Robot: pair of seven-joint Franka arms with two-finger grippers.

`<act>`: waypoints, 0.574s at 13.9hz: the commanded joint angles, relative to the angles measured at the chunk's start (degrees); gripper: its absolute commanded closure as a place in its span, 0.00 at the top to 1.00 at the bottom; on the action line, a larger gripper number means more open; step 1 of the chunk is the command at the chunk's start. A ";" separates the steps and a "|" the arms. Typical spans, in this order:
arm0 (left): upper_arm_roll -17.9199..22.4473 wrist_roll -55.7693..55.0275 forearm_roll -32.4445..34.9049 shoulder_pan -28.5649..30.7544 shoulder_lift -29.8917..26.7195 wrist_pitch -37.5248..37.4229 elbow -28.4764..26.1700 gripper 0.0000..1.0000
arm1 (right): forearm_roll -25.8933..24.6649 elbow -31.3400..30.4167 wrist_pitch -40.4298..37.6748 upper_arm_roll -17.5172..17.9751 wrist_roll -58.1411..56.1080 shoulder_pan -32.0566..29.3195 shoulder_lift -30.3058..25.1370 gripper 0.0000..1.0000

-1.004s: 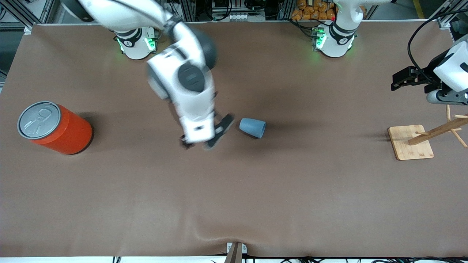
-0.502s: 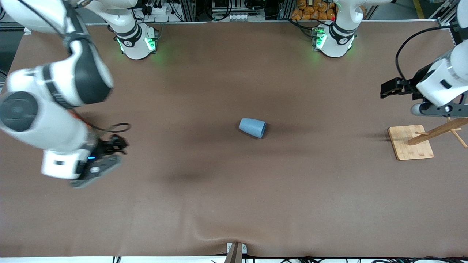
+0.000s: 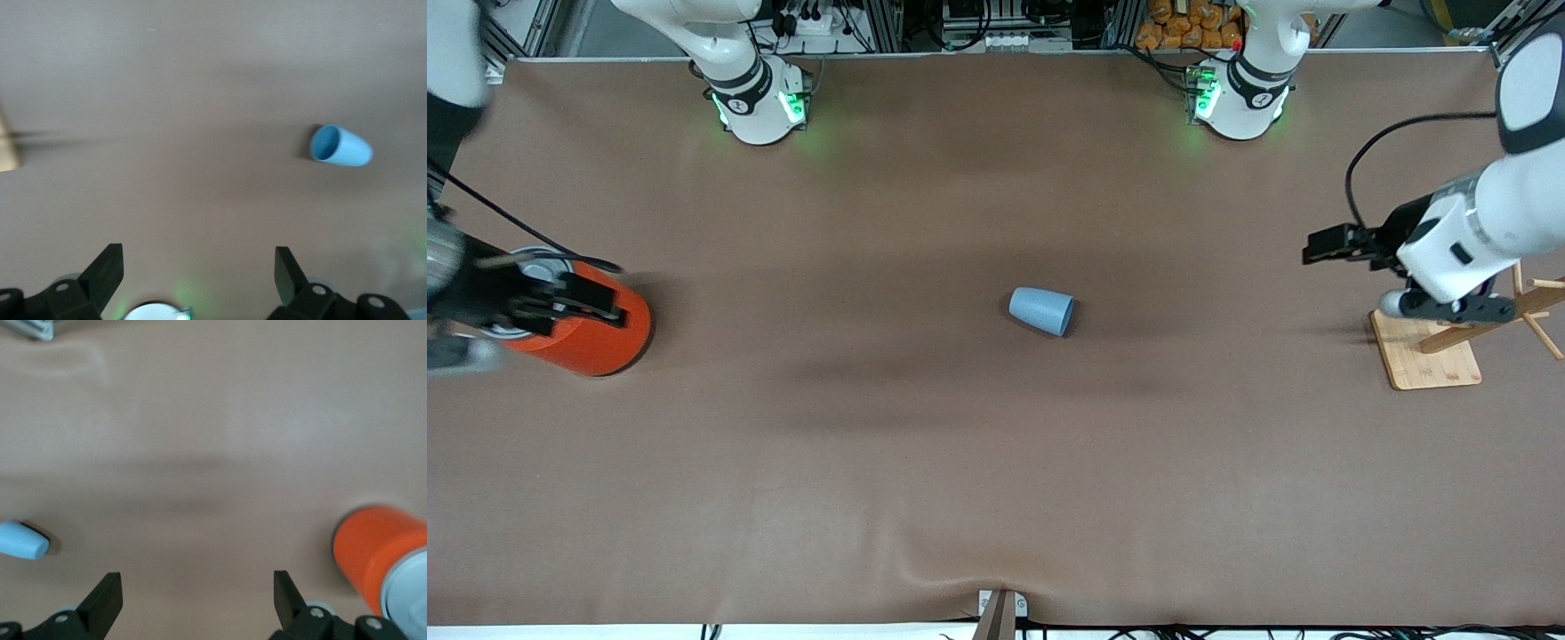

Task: Flip cup
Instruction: 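Withdraw the right gripper while the left gripper reaches toward the cup, then grasp the blue cup's rim with the left gripper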

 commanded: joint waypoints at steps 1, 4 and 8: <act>-0.22 -0.57 -6.68 -0.40 5.92 4.01 0.03 1.00 | 2.38 -12.85 1.04 -4.08 3.14 1.61 -10.92 1.00; -0.39 -0.57 -15.38 -2.94 9.88 11.39 -4.79 1.00 | 0.90 -20.27 1.40 -5.14 2.97 2.40 -18.23 1.00; -0.39 -1.62 -22.17 -9.09 19.10 18.60 -5.07 1.00 | -1.31 -20.55 0.61 -4.44 2.01 2.93 -18.86 1.00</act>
